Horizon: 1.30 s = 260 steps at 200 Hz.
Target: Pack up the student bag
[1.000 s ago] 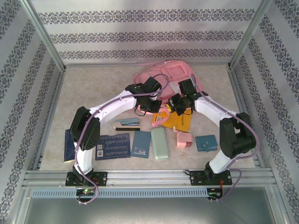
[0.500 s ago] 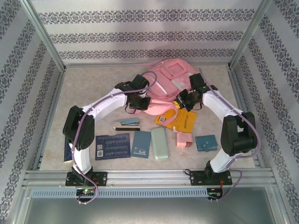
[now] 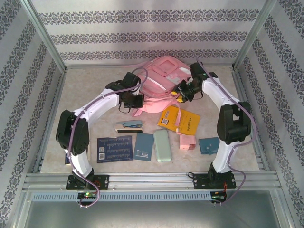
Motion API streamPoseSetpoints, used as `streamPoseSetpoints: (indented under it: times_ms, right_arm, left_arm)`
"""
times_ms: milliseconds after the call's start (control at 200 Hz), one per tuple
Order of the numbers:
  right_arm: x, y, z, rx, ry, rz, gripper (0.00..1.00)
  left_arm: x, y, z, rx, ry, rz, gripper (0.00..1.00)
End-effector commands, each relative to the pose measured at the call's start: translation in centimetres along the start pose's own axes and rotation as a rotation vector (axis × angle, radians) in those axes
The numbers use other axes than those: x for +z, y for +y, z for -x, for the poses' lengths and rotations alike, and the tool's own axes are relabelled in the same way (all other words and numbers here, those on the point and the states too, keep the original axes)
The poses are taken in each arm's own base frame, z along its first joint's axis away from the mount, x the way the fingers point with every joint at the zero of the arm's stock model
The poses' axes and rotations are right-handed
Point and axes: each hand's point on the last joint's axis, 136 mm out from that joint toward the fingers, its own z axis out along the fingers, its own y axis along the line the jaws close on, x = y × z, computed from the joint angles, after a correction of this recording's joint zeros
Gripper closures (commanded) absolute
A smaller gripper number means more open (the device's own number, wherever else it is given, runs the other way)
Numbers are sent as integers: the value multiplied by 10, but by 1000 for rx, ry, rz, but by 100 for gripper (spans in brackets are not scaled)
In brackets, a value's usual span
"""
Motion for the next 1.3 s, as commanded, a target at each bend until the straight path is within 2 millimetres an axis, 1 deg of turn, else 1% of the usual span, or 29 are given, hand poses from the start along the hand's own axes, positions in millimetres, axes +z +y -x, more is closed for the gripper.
streamPoseSetpoints:
  times_ms: [0, 80, 160, 225, 320, 405, 515, 560, 615, 650, 745, 795, 874, 954, 1059, 1114, 1204, 1294]
  right_arm:
    - [-8, 35, 6, -129, -15, 31, 43]
    - [-21, 35, 8, -148, -57, -40, 37]
    - [-38, 29, 5, -140, -102, -98, 33]
    - [-49, 22, -2, -121, -116, -121, 31]
    - [-59, 14, -15, -119, -130, -135, 30]
    - [-63, -2, -23, -113, -132, -177, 30]
    - [-74, -28, -23, -116, -173, -299, 30]
    - [-79, -33, -24, -95, -173, -309, 32]
    - [-78, -29, -32, -57, -151, -257, 35]
    - [-76, -23, -38, -24, -135, -200, 37]
    - [-70, 0, -57, 87, -81, -11, 40]
    - [-67, 11, -64, 137, -65, 56, 40]
    - [-60, 23, -74, 197, -47, 111, 39]
    - [-53, 31, -81, 231, -37, 125, 37]
    - [-44, 33, -82, 257, -57, 119, 37]
    - [-39, 31, -81, 273, -62, 106, 38]
    - [-32, 29, -75, 285, -76, 96, 41]
    - [-25, 26, -68, 283, -96, 80, 47]
  left_arm:
    - [-26, -23, 1, -28, -30, -98, 100]
    - [-29, -36, 2, -35, -30, -133, 100]
    - [-28, -50, 2, -29, -28, -158, 100]
    - [-25, -60, 2, -22, -17, -169, 100]
    - [-22, -71, 4, -16, -9, -178, 100]
    - [-21, -76, 8, -28, -16, -190, 100]
    - [-22, -84, 15, -34, -23, -208, 100]
    - [-23, -86, 17, -35, -25, -210, 100]
    - [-25, -90, 20, -29, -26, -214, 100]
    - [-24, -92, 20, -23, -23, -215, 100]
    - [-24, -100, 21, -8, -22, -221, 100]
    - [-23, -104, 20, 3, -18, -223, 100]
    - [-22, -110, 18, 21, -14, -221, 100]
    - [-21, -116, 14, 40, -9, -219, 100]
    - [-21, -122, 10, 56, -6, -222, 100]
    - [-22, -124, 9, 62, -6, -220, 100]
    - [-24, -126, 8, 67, -11, -222, 100]
    - [-23, -127, 6, 73, -10, -222, 100]
